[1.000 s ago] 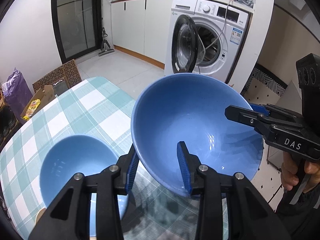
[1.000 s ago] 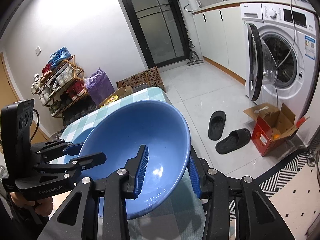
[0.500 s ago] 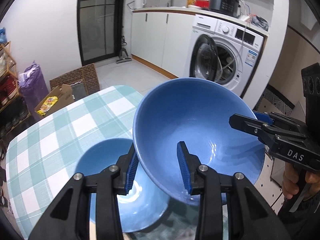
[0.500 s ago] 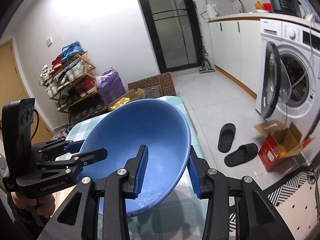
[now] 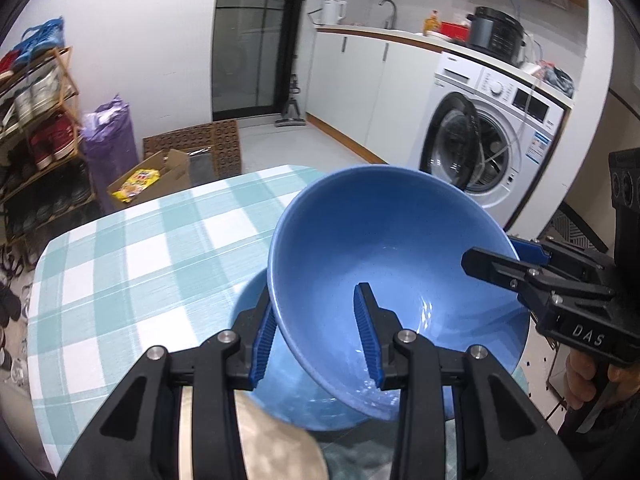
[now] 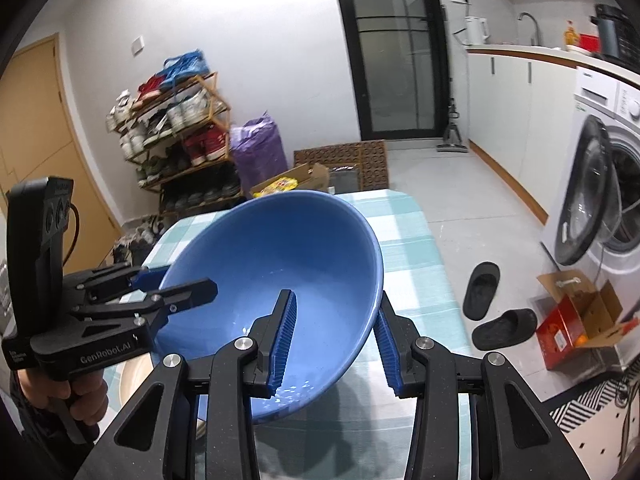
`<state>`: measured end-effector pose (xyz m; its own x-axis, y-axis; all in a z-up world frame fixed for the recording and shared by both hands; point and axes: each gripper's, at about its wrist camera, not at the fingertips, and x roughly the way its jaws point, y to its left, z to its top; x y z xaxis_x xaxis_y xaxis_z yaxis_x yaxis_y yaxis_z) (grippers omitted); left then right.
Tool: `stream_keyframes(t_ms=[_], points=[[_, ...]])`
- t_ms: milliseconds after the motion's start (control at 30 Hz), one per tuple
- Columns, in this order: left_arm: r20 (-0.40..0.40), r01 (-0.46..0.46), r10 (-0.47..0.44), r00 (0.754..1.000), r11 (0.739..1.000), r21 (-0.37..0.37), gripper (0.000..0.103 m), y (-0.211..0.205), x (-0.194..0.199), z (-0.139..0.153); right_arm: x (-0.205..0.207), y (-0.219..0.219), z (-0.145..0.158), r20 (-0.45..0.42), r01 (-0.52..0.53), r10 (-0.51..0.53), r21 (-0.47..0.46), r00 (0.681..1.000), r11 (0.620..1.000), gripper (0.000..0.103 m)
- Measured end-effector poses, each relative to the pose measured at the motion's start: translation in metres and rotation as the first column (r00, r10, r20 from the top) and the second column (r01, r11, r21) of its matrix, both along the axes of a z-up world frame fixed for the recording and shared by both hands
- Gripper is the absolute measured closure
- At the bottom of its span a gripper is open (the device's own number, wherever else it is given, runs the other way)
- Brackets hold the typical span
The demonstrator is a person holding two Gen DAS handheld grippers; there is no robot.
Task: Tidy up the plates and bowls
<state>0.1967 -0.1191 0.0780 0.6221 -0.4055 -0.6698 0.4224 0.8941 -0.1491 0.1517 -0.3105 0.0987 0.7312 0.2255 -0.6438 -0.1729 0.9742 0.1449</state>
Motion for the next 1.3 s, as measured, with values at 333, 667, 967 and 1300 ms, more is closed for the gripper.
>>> stream_keyframes(t_ms=[333,667,967,1300], points=[[-0.029,-0.056,0.057,0.998,0.998,0.019,0.066,0.025,0.005,-0.022,0.016,0.036,-0.021,-0.034,-0.059,0.058,-0.029,0.998,0.998,0.063],[-0.053,-0.085,0.089,0.995,0.993,0.083,0.066,0.026,0.011,-0.047,0.027,0.055,-0.051,-0.077,-0.080,0.073,-0.093,0.994,0.992,0.063],[-0.064,-0.087,0.095,0.993,0.988,0.127,0.066,0.019,0.016,-0.060,0.027,0.062,-0.066,-0.074,-0.072,0.059,-0.189,0.996,0.979,0.061],[-0.066,-0.083,0.094,0.993,0.986,0.147,0.066,0.016,0.020,-0.066,0.033,0.059,-0.077,-0.083,-0.090,0.074,-0.211,0.994,0.973,0.057]])
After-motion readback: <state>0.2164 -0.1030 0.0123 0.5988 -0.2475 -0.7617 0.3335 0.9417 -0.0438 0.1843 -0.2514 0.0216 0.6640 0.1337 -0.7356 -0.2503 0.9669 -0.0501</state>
